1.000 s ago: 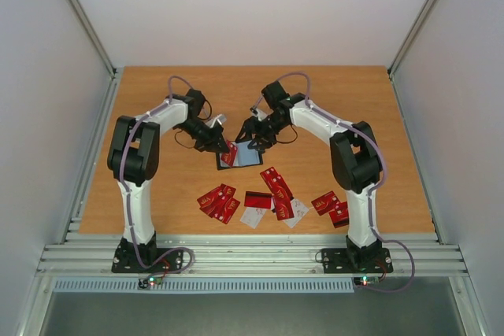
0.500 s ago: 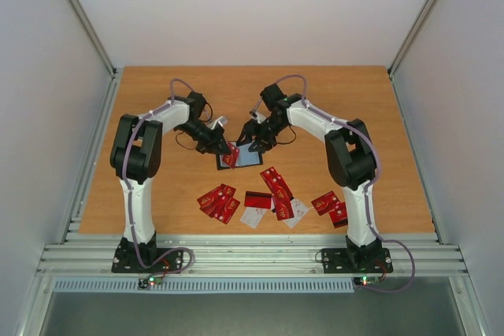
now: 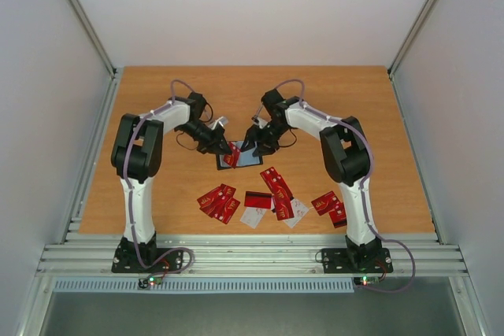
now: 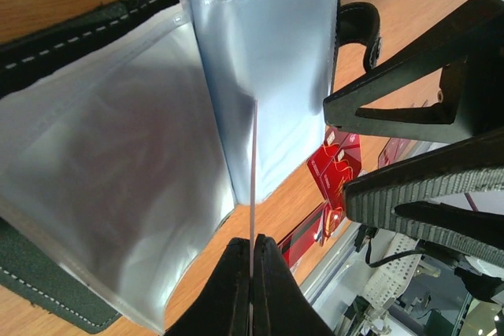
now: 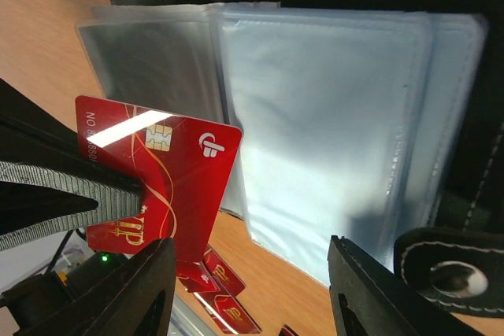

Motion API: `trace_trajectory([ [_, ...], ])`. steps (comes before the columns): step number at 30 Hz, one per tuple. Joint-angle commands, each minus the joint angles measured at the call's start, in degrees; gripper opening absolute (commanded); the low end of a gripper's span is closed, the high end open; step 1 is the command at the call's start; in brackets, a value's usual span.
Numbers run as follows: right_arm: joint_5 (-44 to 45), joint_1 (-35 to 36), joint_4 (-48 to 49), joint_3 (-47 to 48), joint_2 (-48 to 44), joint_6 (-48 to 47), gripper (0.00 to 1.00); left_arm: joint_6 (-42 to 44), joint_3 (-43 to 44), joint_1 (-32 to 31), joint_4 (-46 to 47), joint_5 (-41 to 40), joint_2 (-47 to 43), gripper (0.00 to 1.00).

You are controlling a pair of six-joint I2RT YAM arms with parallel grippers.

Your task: Put the credit cards into the card holder

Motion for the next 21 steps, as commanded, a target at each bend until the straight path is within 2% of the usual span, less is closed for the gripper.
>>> trace_trajectory([
  [1,1.3,-0.7,-1.1,0.7,0.7,-1.7,0.54,0.0,0.7,0.3,1.4,0.5,0.9,0.0],
  [21,1.3,-1.2,-1.0,-0.4,2.8,-2.6,0.53,-0.2,1.3,0.3,0.8,-2.6,-0.6,0.0],
])
